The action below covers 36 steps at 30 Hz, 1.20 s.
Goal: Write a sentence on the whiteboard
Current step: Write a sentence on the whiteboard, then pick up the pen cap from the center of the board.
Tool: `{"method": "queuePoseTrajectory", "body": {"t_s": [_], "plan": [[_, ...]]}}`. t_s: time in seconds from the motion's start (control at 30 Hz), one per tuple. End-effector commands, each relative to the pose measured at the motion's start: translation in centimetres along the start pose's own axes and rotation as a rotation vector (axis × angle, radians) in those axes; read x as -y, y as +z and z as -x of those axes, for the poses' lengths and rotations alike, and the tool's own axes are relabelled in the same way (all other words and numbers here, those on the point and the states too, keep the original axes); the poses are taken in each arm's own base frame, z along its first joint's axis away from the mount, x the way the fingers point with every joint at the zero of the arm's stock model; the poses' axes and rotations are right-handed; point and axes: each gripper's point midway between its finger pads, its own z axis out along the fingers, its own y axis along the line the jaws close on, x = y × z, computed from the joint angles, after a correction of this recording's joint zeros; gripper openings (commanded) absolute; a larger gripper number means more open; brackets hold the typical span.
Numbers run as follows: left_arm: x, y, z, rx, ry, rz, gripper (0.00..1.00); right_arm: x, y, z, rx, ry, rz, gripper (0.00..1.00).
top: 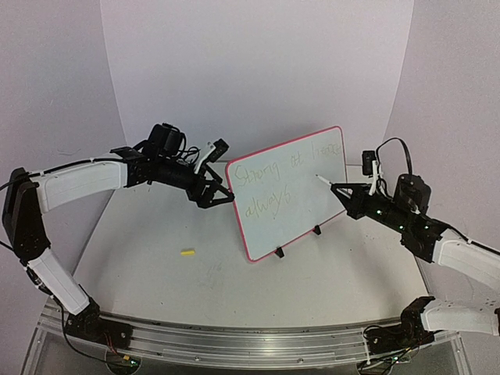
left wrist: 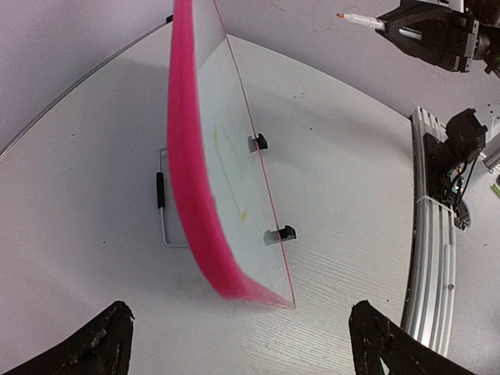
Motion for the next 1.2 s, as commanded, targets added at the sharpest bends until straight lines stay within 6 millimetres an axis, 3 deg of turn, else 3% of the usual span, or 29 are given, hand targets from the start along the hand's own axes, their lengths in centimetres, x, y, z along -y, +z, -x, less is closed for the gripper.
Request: {"method": "queuePoseTrajectory", "body": {"t_s": [0.0,0.23,0.37,0.53,0.67,0.87,1.17], "plan": [[0.1,-3.9,1.7,0.125,-0.024,0.127,0.96,-0.4,-0.9,1.6,0.059,-0.022,0.003,0.00],[-0.4,-6.6,-2.9,0.242,-0.219,0.276,0.97,-0.4,-1.7,1.3,0.053,0.006,-0.008,0.00],[-1.5,-5.5,-7.6,0.167,-0.357,0.329,0.97,-0.2,-2.1,0.7,0.027,0.037,-0.020,0.00],[-3.6,-4.1,-12.1,0.053,-0.468,0.428,0.97,-0.5,-2.6,0.3,0.011,0.074,-0.013,0.00],[-4.3,-2.6,-14.0,-0.013,-0.514,0.440,0.96,-0.2,-2.9,0.0,0.015,0.113,-0.026,0.00],[-5.0,-1.9,-14.9,-0.022,-0.576,0.461,0.97,0.2,-3.0,-0.8,0.002,0.164,-0.040,0.00],[-5.4,-1.2,-18.7,-0.156,-0.622,0.507,0.93,2.9,-4.1,-3.1,-0.069,0.256,-0.211,0.00]]}}
